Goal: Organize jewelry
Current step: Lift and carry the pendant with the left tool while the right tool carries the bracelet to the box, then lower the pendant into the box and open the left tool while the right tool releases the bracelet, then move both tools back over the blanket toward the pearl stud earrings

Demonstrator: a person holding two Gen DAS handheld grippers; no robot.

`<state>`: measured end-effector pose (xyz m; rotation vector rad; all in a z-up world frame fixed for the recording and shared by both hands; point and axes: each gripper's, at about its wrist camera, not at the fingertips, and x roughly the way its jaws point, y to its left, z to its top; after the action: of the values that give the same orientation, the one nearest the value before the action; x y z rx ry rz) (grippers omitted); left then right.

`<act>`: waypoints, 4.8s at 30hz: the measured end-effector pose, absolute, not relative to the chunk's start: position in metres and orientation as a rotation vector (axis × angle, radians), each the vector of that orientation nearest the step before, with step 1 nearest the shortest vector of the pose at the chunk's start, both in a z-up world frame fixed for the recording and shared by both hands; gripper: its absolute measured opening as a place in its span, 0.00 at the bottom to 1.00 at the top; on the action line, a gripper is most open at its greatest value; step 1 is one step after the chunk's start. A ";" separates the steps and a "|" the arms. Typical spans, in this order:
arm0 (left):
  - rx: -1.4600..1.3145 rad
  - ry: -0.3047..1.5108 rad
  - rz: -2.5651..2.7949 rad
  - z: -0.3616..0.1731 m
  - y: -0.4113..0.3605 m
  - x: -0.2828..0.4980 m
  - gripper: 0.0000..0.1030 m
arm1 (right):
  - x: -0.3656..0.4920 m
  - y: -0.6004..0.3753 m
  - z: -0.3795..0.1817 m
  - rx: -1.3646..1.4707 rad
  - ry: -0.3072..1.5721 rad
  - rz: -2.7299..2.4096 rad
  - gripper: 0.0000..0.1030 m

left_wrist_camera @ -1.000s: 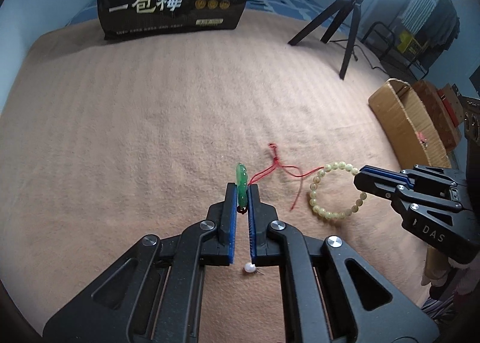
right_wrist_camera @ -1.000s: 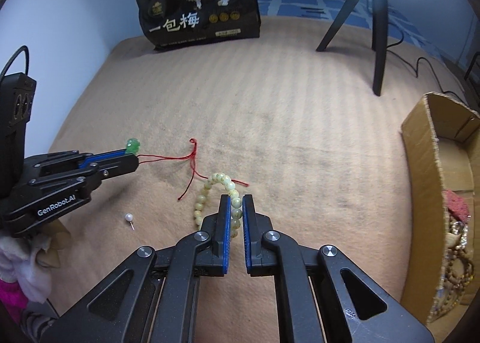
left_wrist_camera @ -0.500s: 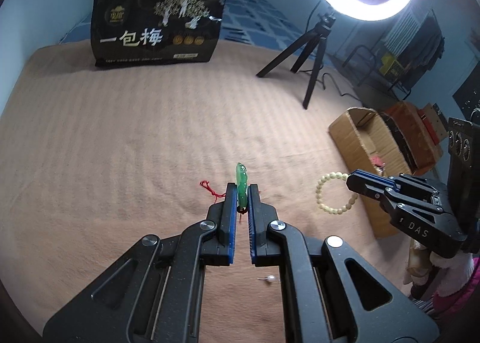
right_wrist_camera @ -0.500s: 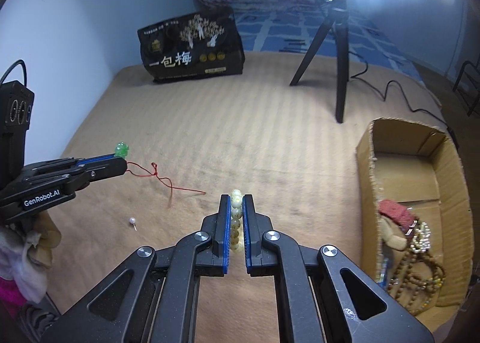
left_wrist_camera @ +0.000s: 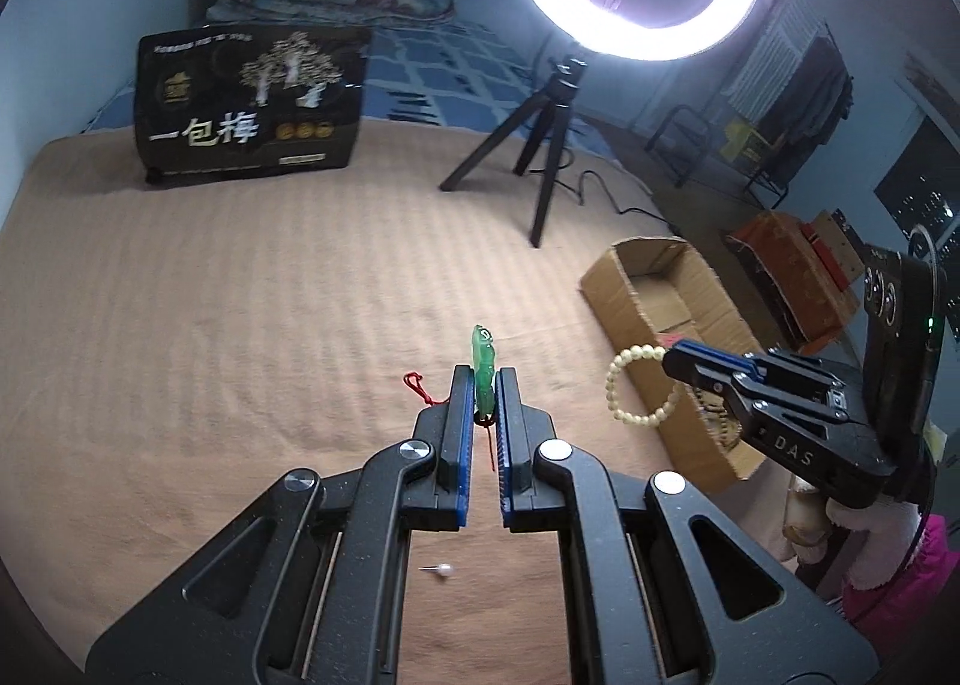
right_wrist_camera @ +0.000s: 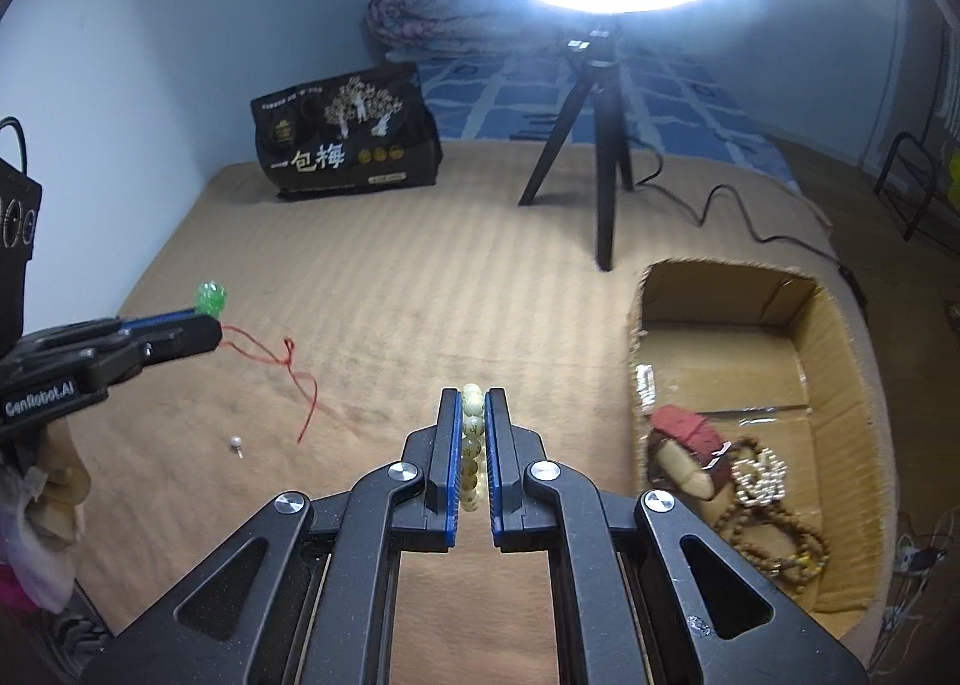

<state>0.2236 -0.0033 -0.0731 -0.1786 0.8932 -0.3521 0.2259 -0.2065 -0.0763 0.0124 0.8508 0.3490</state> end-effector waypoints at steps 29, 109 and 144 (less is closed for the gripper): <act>-0.081 0.804 -0.588 -0.040 -0.173 0.229 0.05 | 0.236 -0.352 -0.037 0.195 0.741 0.123 0.06; 0.103 0.804 -0.489 -0.066 -0.211 0.193 0.52 | 0.238 -0.360 -0.064 0.175 0.795 0.046 0.64; -0.059 0.972 -0.205 -0.101 0.031 0.182 0.52 | 0.181 -0.183 -0.086 -0.037 0.860 0.427 0.77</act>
<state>0.1815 0.0306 -0.1005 -0.0594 0.9718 -0.2051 0.1806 -0.1834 -0.0865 -0.0365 0.8596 0.4266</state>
